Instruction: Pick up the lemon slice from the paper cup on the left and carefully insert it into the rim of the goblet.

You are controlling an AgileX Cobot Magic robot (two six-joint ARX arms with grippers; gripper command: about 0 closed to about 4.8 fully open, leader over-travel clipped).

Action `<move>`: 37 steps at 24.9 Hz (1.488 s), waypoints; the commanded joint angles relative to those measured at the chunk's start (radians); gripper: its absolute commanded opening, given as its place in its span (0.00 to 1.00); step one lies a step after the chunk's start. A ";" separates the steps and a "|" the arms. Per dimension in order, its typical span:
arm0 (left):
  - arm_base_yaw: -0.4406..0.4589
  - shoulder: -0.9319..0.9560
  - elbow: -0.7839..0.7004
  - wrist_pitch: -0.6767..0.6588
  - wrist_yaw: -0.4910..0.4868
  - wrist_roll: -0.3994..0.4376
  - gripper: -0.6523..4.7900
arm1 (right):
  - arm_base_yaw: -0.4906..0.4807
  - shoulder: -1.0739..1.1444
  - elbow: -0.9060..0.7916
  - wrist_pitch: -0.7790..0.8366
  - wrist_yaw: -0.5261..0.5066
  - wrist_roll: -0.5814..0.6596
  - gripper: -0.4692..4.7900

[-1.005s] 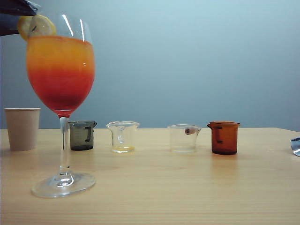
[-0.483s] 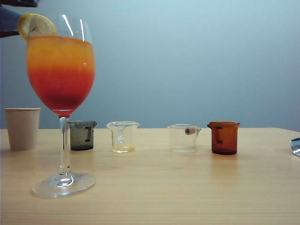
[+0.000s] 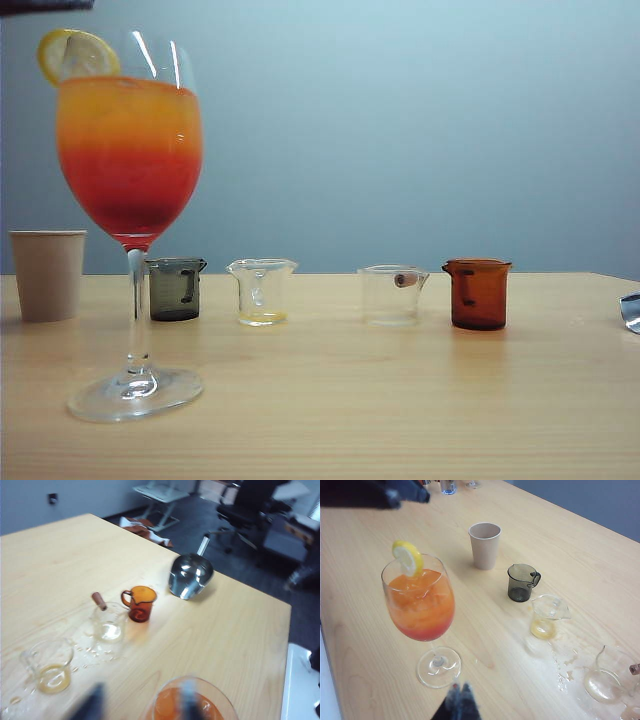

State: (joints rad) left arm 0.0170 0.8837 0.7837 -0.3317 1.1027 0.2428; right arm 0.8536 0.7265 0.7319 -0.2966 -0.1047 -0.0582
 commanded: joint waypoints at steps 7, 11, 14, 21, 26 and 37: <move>-0.002 -0.164 0.055 0.039 -0.285 -0.148 0.11 | -0.003 -0.019 0.007 0.102 0.114 -0.002 0.08; -0.002 -0.312 0.053 0.004 -0.500 -0.155 0.11 | -0.003 -0.036 0.006 0.106 0.225 -0.002 0.08; -0.002 -0.383 0.040 -0.039 -0.621 -0.177 0.11 | -0.003 -0.043 0.006 0.107 0.296 -0.002 0.08; -0.002 -0.571 -0.074 -0.064 -0.844 -0.262 0.11 | -0.003 -0.062 -0.034 0.155 0.317 -0.002 0.08; -0.002 -0.650 -0.147 -0.064 -0.906 -0.267 0.11 | -0.003 -0.100 -0.113 0.228 0.381 -0.002 0.08; -0.002 -0.774 -0.375 -0.047 -0.918 -0.282 0.11 | -0.003 -0.195 -0.262 0.259 0.522 0.002 0.08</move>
State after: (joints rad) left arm 0.0158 0.1146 0.4194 -0.3977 0.1738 -0.0387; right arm 0.8501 0.5308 0.4656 -0.0425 0.4118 -0.0582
